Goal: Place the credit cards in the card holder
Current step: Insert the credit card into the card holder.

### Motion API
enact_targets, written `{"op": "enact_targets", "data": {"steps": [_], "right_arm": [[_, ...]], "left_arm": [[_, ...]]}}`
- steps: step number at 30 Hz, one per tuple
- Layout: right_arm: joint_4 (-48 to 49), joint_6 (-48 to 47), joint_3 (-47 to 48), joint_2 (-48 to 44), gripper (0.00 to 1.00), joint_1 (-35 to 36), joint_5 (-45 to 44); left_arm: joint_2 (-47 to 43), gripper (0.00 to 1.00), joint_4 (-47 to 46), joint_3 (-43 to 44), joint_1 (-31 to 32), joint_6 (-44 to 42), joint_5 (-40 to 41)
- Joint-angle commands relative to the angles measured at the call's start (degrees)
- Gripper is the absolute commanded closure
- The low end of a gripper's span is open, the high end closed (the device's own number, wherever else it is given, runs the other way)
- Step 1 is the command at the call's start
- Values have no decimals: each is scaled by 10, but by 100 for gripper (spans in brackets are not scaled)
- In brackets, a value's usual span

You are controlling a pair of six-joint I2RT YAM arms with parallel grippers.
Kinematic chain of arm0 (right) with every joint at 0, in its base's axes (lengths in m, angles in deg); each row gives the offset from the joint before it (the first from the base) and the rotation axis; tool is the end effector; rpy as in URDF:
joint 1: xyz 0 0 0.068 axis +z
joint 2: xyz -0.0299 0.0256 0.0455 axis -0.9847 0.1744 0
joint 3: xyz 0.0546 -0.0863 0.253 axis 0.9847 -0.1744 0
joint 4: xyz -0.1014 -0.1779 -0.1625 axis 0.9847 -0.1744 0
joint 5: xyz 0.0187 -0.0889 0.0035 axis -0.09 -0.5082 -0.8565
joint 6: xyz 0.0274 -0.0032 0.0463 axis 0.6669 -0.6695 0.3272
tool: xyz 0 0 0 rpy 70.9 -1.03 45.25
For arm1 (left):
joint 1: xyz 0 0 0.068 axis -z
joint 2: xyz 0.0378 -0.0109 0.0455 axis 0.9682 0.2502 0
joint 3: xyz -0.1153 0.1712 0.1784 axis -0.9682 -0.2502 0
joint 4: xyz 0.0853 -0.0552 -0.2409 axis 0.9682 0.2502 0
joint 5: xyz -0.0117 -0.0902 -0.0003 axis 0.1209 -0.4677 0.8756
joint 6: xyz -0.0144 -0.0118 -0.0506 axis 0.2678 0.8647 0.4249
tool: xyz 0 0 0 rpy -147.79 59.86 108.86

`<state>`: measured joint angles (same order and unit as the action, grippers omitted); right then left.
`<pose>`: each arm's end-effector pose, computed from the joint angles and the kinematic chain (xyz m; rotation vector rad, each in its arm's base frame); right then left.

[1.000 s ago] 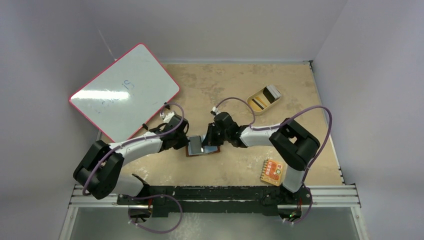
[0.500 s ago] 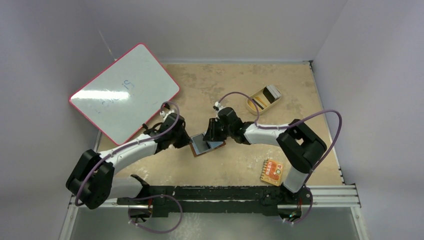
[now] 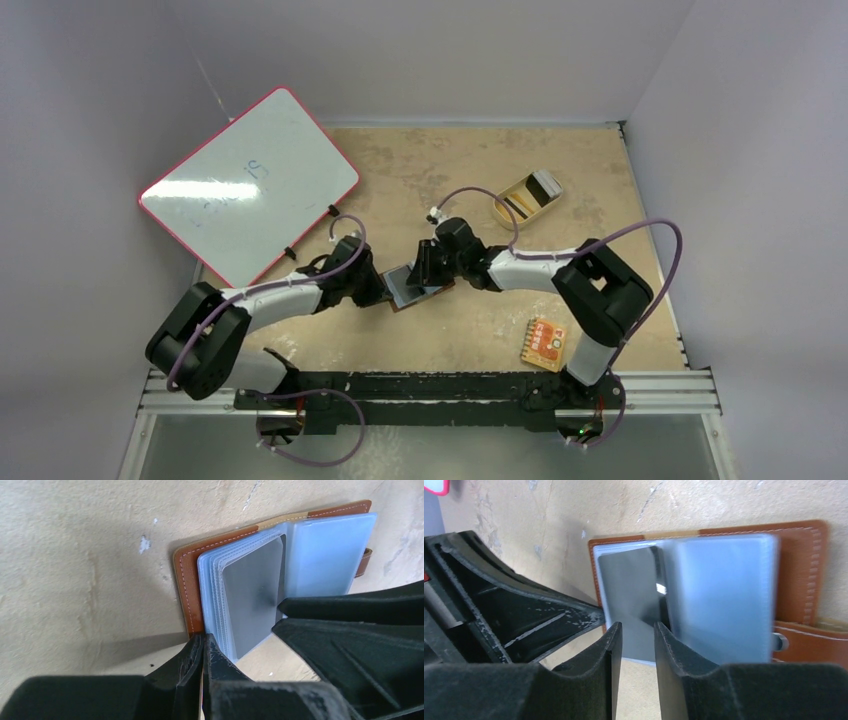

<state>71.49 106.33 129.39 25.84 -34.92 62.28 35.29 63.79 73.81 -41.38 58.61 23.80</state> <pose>0.2448 0.2552 0.1607 -0.1791 2.3933 1.0196 0.1945 -0.1353 0.1409 -0.5928 2.6218 -0.7150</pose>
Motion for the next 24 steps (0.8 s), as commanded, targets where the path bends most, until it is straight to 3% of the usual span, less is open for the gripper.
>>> {"op": "enact_targets", "data": {"steps": [1, 3, 7, 12, 15, 17, 22, 24], "right_arm": [[41, 17, -7, 5, 70, 18, 30], [73, 30, -11, 13, 78, 23, 52], [91, 50, -14, 23, 80, 30, 59], [31, 32, -7, -16, 71, 30, 25], [-21, 14, 10, -43, 67, 29, -39], [-51, -3, 17, -50, 72, 29, -71], [-114, -43, 37, -49, 99, 29, -135], [-128, -55, 43, -45, 100, 29, -152]], "left_arm": [[18, 100, -46, -14, -2, 13, -8], [19, 100, -45, -16, -2, 14, -3], [20, 100, -41, -14, -2, 13, 2], [14, 100, -13, -1, -3, 0, 19], [14, 100, -7, 3, -2, -4, 23], [14, 100, -6, 4, -2, -4, 24], [11, 100, 2, 8, -2, -6, 28], [10, 100, 2, 7, -2, -6, 30]]}}
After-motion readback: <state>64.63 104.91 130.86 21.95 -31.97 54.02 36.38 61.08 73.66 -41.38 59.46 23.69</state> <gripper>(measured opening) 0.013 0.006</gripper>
